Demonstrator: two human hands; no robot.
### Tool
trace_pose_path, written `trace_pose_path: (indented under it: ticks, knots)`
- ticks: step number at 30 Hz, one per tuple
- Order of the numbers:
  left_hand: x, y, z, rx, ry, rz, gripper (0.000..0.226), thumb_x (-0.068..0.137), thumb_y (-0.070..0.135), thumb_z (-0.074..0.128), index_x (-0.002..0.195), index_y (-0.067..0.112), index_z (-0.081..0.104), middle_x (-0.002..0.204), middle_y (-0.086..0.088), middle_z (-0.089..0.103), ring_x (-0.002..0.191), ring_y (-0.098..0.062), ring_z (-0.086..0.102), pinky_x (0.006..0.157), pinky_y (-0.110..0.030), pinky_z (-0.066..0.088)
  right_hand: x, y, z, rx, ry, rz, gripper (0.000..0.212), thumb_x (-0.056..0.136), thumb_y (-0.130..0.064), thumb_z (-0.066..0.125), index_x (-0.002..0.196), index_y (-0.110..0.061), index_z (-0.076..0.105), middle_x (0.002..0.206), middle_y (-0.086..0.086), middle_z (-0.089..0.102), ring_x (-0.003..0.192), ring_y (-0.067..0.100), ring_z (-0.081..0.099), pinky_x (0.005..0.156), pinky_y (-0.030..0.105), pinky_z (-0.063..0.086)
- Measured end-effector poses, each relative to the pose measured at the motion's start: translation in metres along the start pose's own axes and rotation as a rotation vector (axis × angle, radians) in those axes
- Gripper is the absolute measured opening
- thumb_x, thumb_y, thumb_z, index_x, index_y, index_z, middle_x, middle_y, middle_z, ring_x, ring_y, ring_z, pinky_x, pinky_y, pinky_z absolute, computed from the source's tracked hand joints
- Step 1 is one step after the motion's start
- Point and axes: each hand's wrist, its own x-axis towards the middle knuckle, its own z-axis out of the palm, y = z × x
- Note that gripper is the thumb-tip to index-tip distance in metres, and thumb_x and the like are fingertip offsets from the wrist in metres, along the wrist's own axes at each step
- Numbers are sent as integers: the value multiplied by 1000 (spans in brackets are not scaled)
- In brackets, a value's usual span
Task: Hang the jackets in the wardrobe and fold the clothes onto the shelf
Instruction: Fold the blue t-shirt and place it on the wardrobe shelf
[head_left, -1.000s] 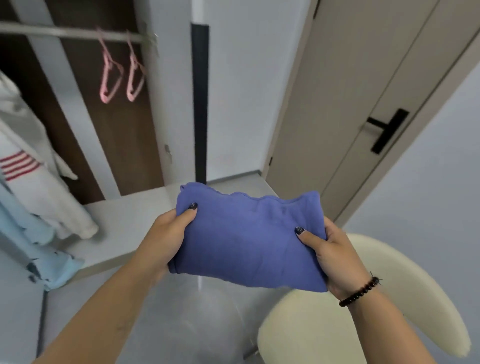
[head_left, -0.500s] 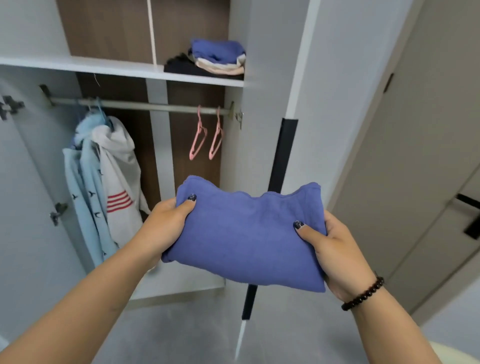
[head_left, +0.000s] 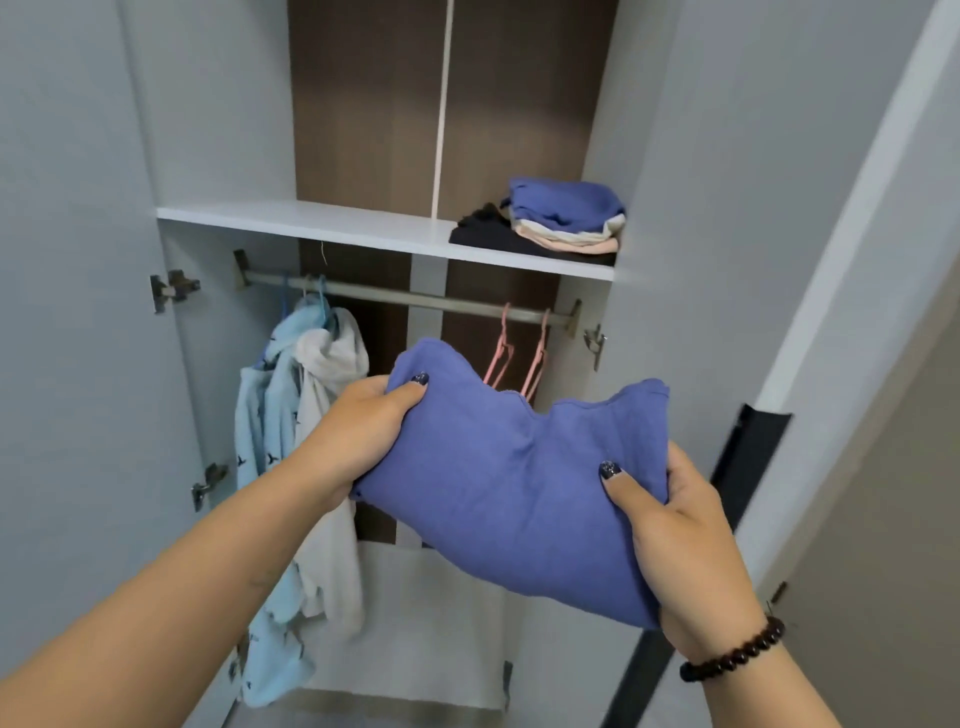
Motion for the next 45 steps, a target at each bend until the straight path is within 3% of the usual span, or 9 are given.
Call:
trace_pose_path:
  ticks: [4, 10, 15, 19, 24, 28, 33, 42, 45]
  knots:
    - [63, 17, -25, 33, 5, 123, 28, 97, 39, 49, 89, 19, 67, 89, -6, 70, 83, -20, 65, 72, -33, 49, 52, 2, 38, 38, 8, 8, 26, 96, -8, 52, 107, -28, 64, 97, -11, 73, 88, 10, 70, 77, 35, 55]
    - [166, 44, -61, 96, -68, 294, 42, 96, 35, 48, 92, -5, 58, 84, -24, 61, 69, -23, 53, 65, -34, 40, 134, -10, 94, 12, 52, -74, 31, 95, -4, 50, 107, -29, 64, 97, -10, 73, 88, 12, 70, 77, 34, 56]
    - [252, 78, -79, 178, -53, 481, 42, 97, 31, 46, 89, -9, 56, 78, -14, 58, 69, -19, 49, 66, -31, 37, 202, -29, 125, -59, 154, -182, 25, 92, -3, 51, 96, -23, 65, 94, 3, 72, 94, 29, 67, 86, 52, 53]
    - [314, 116, -74, 207, -54, 574, 38, 97, 30, 46, 86, -5, 56, 78, -9, 58, 68, -19, 48, 63, -30, 36, 257, -44, 135, -21, 218, -226, 27, 92, -4, 52, 101, -26, 65, 97, -2, 73, 95, 23, 68, 89, 51, 53]
    - [386, 177, -46, 240, -51, 642, 25, 92, 24, 46, 70, 11, 47, 67, -6, 46, 60, -21, 42, 54, -27, 32, 332, -59, 131, 90, 300, -309, 28, 90, -3, 52, 106, -23, 62, 100, 1, 72, 95, 23, 69, 86, 49, 55]
    - [437, 229, -15, 291, -20, 772, 36, 93, 26, 47, 60, 14, 38, 65, -5, 44, 61, -20, 39, 57, -30, 30, 388, -71, 117, 168, 391, -422, 36, 89, 3, 48, 110, -26, 56, 98, -6, 72, 91, 15, 69, 74, 34, 56]
    - [502, 279, 37, 403, -24, 842, 38, 93, 25, 46, 59, 14, 35, 63, -5, 42, 58, -19, 36, 53, -29, 28, 453, -75, 98, 146, 451, -530, 52, 89, 5, 47, 129, -29, 45, 115, -6, 65, 100, 11, 65, 83, 34, 54]
    - [583, 320, 140, 687, -144, 930, 26, 93, 19, 45, 68, 12, 49, 81, -8, 57, 70, -22, 50, 58, -30, 37, 510, -57, 80, -74, 537, -491, 69, 88, -1, 57, 143, -28, 25, 133, -2, 52, 114, 11, 57, 98, 41, 50]
    - [605, 313, 168, 774, -181, 956, 21, 93, 22, 46, 78, 13, 57, 97, -12, 63, 86, -28, 57, 69, -30, 41, 516, -49, 82, -166, 524, -485, 81, 88, -2, 58, 149, -34, 14, 141, -11, 43, 123, 4, 48, 104, 30, 44]
